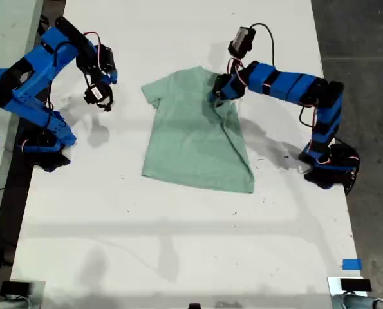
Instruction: Fold tshirt
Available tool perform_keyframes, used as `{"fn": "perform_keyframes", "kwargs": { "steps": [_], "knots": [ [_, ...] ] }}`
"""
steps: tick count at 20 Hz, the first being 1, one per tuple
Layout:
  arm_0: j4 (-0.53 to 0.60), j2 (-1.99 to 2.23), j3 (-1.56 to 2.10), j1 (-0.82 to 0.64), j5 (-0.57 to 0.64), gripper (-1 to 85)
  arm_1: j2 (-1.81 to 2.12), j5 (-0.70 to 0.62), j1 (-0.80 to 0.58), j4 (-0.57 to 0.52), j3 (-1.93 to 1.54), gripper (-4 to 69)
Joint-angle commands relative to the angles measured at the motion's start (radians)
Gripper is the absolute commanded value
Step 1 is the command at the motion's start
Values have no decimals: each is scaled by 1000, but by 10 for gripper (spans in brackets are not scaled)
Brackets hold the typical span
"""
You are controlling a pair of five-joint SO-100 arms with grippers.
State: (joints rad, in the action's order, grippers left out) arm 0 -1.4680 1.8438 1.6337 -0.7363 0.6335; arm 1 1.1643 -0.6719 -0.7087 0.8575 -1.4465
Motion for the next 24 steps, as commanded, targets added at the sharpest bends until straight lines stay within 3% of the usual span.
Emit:
{"fn": "perform_keyframes", "kwargs": {
  "steps": [1,2,4,12,16,19,21,24],
  "knots": [
    [9,5,-9,28,-14,0,0,12,25,-26,81,381],
    [8,5,-9,29,-15,0,40,3,31,5,86,398],
    [11,2,-9,29,-17,0,150,-12,26,123,121,347],
    [15,2,-9,35,-23,0,796,-123,-74,531,11,296],
    [26,2,0,48,-29,0,1115,-80,-71,565,-307,261],
    [35,0,8,54,-32,0,1253,23,-15,543,-503,152],
    [37,0,9,58,-34,0,1324,84,17,528,-604,-10],
    [35,-34,-21,58,-20,0,1404,129,44,535,-681,-12]
  ]
}}
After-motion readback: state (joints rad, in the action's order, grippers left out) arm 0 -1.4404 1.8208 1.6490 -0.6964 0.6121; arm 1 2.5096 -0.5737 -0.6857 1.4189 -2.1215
